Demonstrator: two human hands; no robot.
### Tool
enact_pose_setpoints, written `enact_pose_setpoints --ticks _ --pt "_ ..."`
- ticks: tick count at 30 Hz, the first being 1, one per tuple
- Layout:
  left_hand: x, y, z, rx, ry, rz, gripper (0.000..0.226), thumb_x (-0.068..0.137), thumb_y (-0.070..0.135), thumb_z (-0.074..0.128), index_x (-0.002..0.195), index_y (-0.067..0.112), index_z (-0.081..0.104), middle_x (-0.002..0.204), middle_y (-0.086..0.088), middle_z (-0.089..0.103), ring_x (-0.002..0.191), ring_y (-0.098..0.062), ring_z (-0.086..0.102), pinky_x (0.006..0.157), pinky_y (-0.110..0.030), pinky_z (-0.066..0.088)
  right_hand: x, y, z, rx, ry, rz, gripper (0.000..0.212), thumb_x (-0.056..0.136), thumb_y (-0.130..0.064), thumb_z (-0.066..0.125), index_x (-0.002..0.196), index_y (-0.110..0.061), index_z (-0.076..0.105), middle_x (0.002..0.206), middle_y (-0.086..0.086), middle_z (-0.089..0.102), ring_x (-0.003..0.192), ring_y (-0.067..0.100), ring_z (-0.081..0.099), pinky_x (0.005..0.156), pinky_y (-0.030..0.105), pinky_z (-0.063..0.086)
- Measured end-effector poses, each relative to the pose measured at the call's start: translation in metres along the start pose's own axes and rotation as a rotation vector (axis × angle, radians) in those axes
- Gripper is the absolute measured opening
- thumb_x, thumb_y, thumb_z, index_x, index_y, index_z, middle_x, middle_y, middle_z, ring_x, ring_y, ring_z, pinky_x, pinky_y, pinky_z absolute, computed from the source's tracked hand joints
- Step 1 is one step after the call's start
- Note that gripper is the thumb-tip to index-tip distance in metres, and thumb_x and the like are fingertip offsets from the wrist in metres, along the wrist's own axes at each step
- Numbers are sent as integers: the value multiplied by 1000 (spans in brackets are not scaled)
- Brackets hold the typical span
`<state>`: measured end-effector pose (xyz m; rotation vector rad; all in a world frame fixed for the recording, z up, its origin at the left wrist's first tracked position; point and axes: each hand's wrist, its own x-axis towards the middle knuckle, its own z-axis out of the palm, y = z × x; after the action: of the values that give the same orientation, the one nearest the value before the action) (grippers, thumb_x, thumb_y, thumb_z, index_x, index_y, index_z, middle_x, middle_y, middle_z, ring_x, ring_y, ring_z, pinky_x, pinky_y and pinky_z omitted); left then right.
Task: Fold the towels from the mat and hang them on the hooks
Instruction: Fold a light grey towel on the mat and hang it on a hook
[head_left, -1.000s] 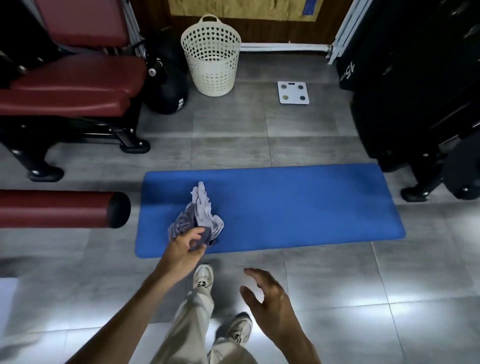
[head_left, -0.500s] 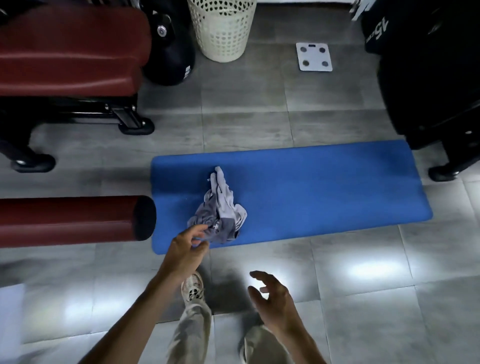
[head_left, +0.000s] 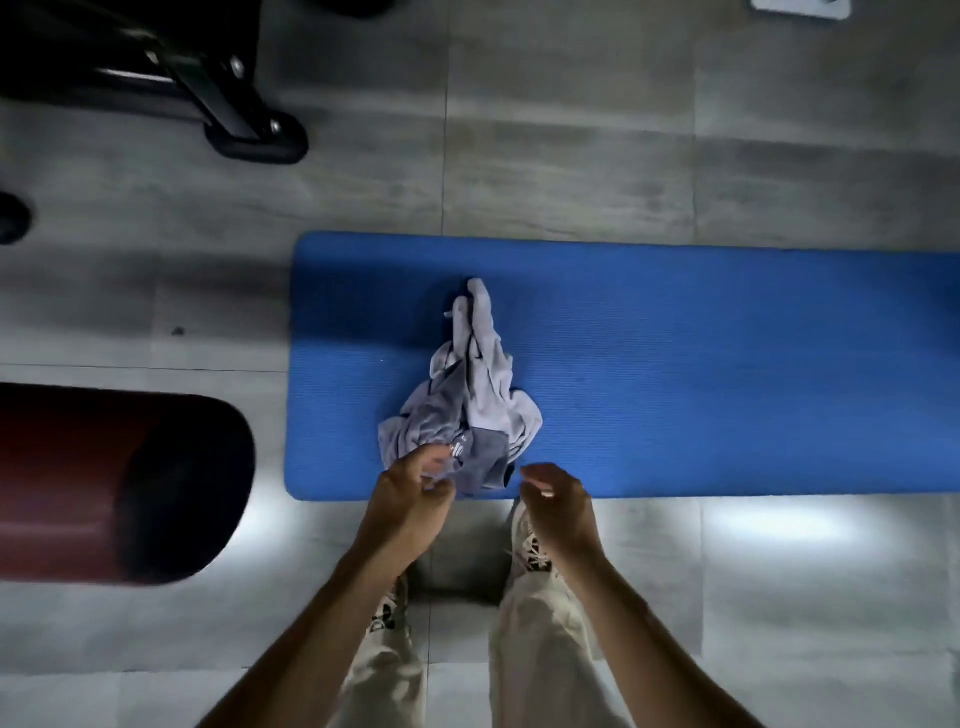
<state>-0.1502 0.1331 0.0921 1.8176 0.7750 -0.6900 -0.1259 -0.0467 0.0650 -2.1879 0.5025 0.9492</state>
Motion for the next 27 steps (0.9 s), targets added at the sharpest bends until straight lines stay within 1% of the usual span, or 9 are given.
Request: enact_pose_setpoints --ticks 3,6,13,15,17,20,22,25,27 --pt "56 -37 31 -29 35 -72 29 88 13 61 111 30 62 106 4 67 92 -10 64 65 -13 45 92 16 35 -130 -69 -31 21 92 -16 53 106 -14 68 107 8 71 101 29 64 76 30 47" --pt "105 -72 59 -22 67 -57 29 86 4 61 106 24 66 97 6 68 94 -10 65 67 -7 44 185 36 69 -279 -126 -109 18 90 -19 55 103 -14 67 111 12 68 105 32 62 84 35 50" --pt "161 -112 85 31 49 -61 38 86 6 60 103 40 56 91 19 62 91 -5 59 81 -27 49 303 49 111 -610 -145 -160 49 80 -33 63 127 -25 55 141 6 35 133 33 31 104 45 37" --pt "166 -115 86 34 46 -80 35 87 8 60 106 37 58 91 19 60 93 -8 60 81 -29 49 314 53 118 -494 -217 -119 55 70 -41 68 121 -25 58 137 2 43 132 30 39 103 43 42" --pt "165 -113 83 20 68 -92 32 87 9 60 111 30 62 93 12 61 93 -9 60 80 -26 49 309 52 119 -275 -250 -76 49 65 -42 74 110 -25 63 117 -3 56 113 19 56 91 34 49" --pt "145 -97 76 7 67 -60 32 88 8 59 98 38 61 89 18 62 87 -2 60 75 -19 46 270 41 104 -14 -222 -126 39 78 -19 77 115 -14 66 111 -6 56 107 12 56 89 22 45" --pt "126 -78 68 -6 62 -49 32 88 8 59 106 35 62 97 15 64 93 -5 60 80 -19 44 229 23 83 148 -233 -200 34 80 -7 74 113 -7 68 110 -2 60 102 6 57 83 11 42" --pt "94 -41 56 -48 62 -53 36 87 5 61 119 22 62 108 3 65 103 -14 61 83 -19 44 159 -14 41 378 -370 -214 31 82 4 70 113 -1 67 106 3 63 99 10 57 87 19 43" --pt "67 -5 40 -65 78 7 37 84 1 63 108 29 63 102 5 66 98 -15 62 73 -11 44 112 -48 1 542 -402 -274 31 77 3 69 108 -1 68 101 2 69 98 13 62 85 21 47"
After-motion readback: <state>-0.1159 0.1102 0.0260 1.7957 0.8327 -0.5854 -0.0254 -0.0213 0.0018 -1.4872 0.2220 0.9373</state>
